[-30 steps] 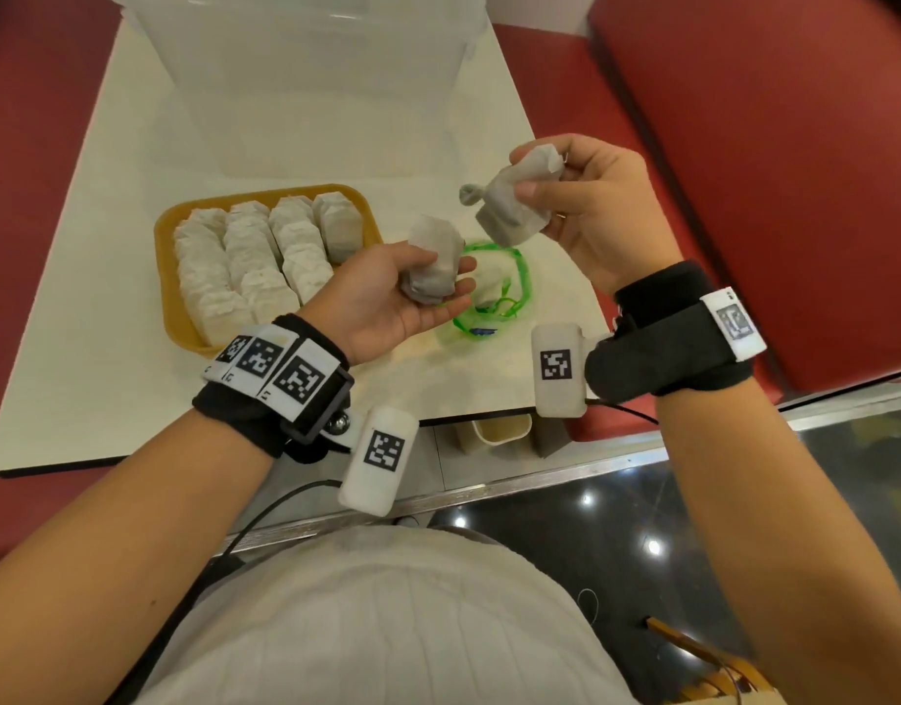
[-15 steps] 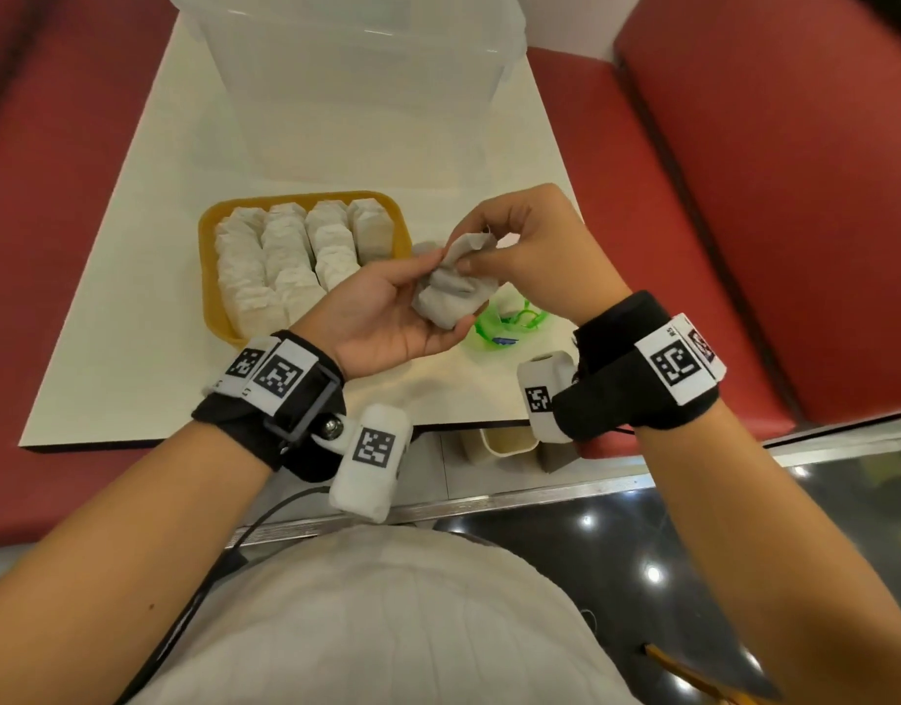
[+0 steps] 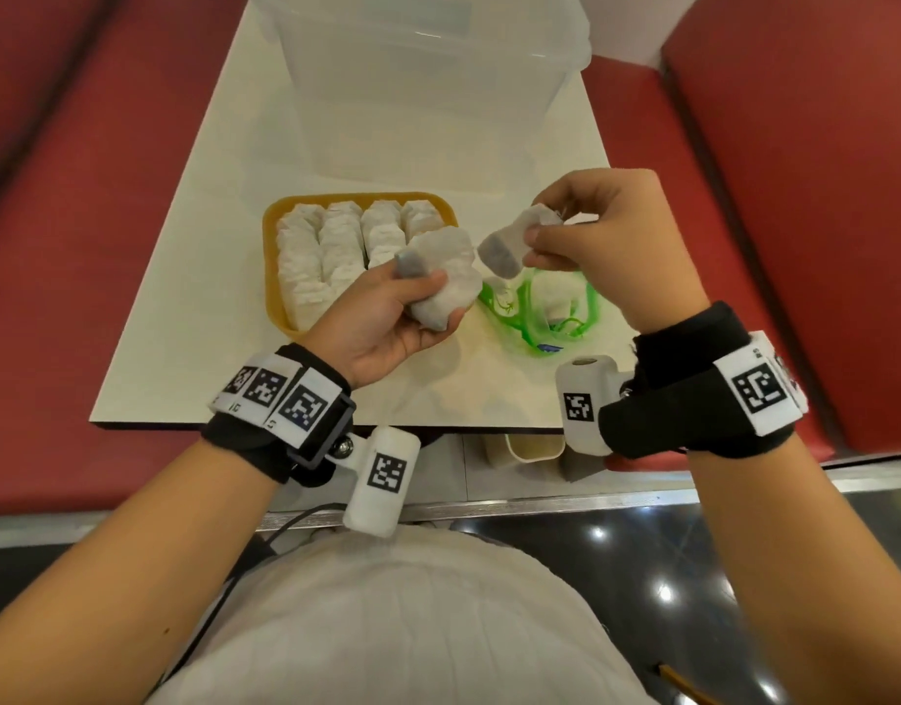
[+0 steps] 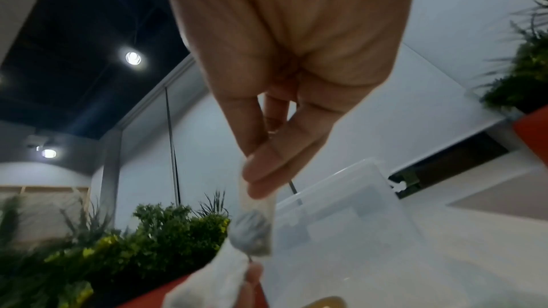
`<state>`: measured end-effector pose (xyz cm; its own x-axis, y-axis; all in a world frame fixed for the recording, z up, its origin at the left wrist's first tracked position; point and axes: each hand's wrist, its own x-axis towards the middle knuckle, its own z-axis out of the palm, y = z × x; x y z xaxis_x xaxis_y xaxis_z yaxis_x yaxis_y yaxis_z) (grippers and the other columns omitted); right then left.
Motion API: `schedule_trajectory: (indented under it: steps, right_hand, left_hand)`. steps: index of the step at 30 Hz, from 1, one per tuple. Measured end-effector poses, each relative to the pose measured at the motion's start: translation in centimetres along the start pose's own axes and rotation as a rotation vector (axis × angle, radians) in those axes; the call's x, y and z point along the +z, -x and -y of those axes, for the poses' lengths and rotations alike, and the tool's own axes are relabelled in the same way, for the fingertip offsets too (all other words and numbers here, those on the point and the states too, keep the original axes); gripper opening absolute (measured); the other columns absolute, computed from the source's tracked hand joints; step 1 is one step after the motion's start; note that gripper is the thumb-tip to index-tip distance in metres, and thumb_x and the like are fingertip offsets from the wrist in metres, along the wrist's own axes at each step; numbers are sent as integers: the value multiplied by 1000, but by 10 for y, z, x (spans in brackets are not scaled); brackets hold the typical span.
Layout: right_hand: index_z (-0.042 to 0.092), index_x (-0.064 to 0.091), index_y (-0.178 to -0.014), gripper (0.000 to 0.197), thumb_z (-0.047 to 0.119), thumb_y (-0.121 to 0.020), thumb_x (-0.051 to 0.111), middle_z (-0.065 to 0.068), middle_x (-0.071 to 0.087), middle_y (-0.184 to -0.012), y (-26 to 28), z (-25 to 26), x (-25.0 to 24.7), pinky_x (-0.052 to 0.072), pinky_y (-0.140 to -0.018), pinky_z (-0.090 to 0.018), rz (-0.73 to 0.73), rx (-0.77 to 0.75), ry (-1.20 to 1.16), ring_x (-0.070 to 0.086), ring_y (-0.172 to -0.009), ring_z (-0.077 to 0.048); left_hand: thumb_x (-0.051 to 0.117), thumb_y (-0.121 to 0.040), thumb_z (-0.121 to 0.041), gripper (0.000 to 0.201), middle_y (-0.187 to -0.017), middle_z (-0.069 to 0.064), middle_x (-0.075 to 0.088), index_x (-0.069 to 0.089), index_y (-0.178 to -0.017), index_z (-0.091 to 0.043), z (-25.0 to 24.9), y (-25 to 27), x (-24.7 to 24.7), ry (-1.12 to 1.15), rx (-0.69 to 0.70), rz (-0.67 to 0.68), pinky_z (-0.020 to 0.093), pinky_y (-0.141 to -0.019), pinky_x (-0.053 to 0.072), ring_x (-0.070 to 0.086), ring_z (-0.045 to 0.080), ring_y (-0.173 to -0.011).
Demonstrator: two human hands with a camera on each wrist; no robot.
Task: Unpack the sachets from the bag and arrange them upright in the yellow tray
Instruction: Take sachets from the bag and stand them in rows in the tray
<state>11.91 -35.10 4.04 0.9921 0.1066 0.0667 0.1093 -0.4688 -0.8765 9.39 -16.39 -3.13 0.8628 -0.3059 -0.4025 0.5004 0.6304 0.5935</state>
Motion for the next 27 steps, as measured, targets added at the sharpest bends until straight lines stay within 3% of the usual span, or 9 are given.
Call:
schedule_trajectory:
  steps: [5,8,11,13,16,18,20,22,27]
  right_hand:
    - [-6,67,-86,10,-6,-76,71,-20,70,-79,19,21,15,59,-72,-27,254,122,-306,71,-70,-24]
    - [-10,67,-91,13,-2,-80,68,-28,70,-91,24,26,29,60,-76,-28,371,164,-354,71,-80,-31]
    - [-9,70,-91,12,0,-82,70,-29,69,-86,18,22,47,61,-63,-26,263,123,-161,71,-68,-25]
    - [-1,72,-84,9,6,-79,75,-16,70,-84,13,14,59,53,-51,-21,126,49,28,66,-55,-11]
    - [14,73,-76,6,13,-74,79,3,68,-83,7,5,70,43,-57,-22,57,-2,149,53,-53,-2]
    - [14,73,-74,5,13,-75,78,16,62,-58,5,3,74,42,-57,-22,111,38,151,50,-48,1]
    - [11,75,-74,4,12,-77,77,15,58,-48,3,4,78,48,-56,-28,119,39,177,50,-47,-1]
    - [7,76,-76,4,11,-76,77,11,60,-55,-1,7,81,52,-62,-36,80,-7,211,51,-51,-4]
    - [14,74,-91,18,13,-74,76,5,64,-71,-33,9,69,50,-67,-31,69,-128,262,56,-60,-5]
  left_hand:
    - [46,-97,2,24,-105,12,64,54,-118,-6,-5,4,-5,-57,81,-26,27,-62,58,67,19,-82]
    - [48,-97,1,23,-101,10,67,56,-117,-8,-7,7,-10,-112,110,-15,29,-65,60,68,18,-83]
    - [48,-97,0,24,-103,10,70,60,-115,-10,-7,11,-14,-135,118,15,36,-81,59,69,21,-92]
    - [48,-96,2,26,-106,9,70,60,-115,-10,-7,13,-16,-147,130,13,34,-78,60,69,21,-95]
    - [47,-96,2,28,-104,7,71,58,-121,-4,-8,15,-21,-152,155,-15,28,-67,59,71,15,-89]
    - [49,-97,-1,26,-102,6,72,58,-121,-3,-10,15,-23,-169,172,-34,28,-70,60,71,14,-89]
    - [50,-97,-5,23,-105,7,71,59,-118,-5,-12,15,-25,-194,194,-53,30,-78,59,70,16,-94]
    - [50,-99,-10,23,-114,11,69,60,-119,-6,-16,13,-27,-210,215,-73,34,-84,58,67,21,-102]
    - [50,-99,-14,21,-102,10,68,60,-115,-4,-38,11,-47,-177,300,-184,28,-78,59,69,17,-89]
